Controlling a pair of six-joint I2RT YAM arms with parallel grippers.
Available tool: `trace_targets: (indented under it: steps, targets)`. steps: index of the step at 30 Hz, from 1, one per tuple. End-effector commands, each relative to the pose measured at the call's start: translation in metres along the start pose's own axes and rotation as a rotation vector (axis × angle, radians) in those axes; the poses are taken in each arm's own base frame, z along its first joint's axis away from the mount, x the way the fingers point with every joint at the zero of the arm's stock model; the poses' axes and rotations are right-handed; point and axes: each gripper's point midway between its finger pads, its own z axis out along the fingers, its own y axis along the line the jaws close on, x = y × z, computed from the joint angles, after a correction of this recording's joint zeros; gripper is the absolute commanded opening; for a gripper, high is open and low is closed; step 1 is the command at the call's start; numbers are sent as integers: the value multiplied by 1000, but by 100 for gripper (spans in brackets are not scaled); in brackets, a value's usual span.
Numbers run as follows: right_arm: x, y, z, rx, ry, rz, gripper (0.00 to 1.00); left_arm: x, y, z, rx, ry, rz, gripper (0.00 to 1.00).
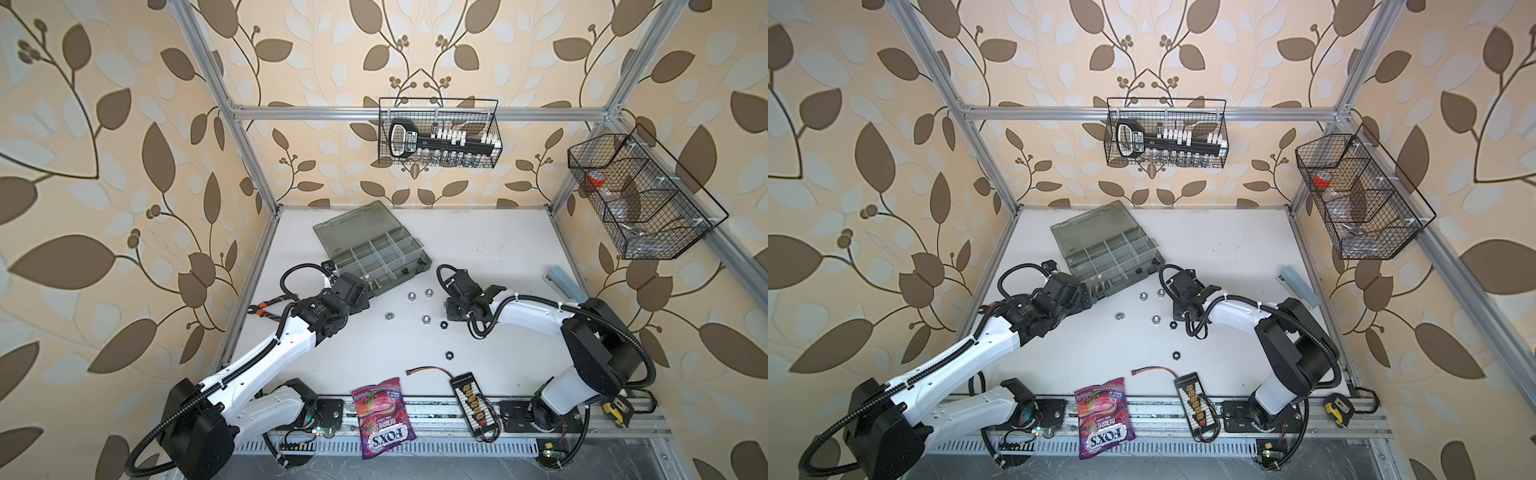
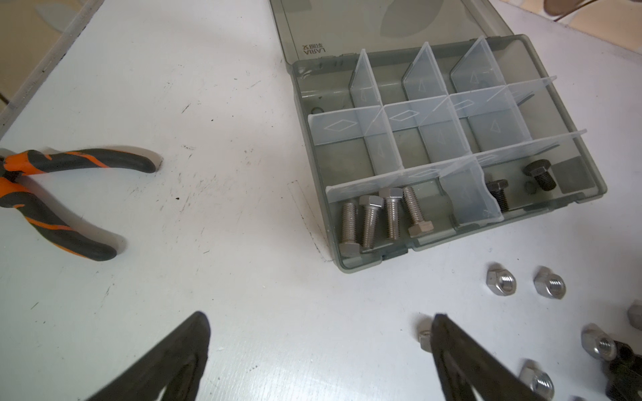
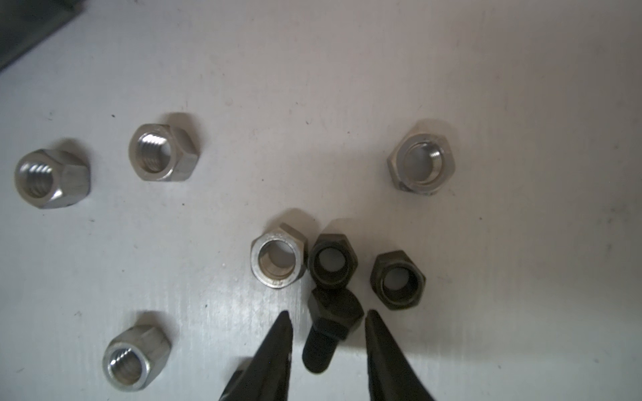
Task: Sort the screws and nuts into containers
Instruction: Pick up the screw from the center of the table.
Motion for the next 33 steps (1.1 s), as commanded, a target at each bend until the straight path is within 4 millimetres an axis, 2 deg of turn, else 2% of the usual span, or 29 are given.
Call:
trace_targets:
  steps: [1,16,33]
  targets:
    - [7,-5,4,11,23,24,36,-1,15,0,-51,-26,-26,99]
    - [12,-11,15,42,43,44,32,2,16,6,-58,-12,-22,99]
    - [31,-33,11,88,66,73,31,5,15,8,-46,3,-25,99]
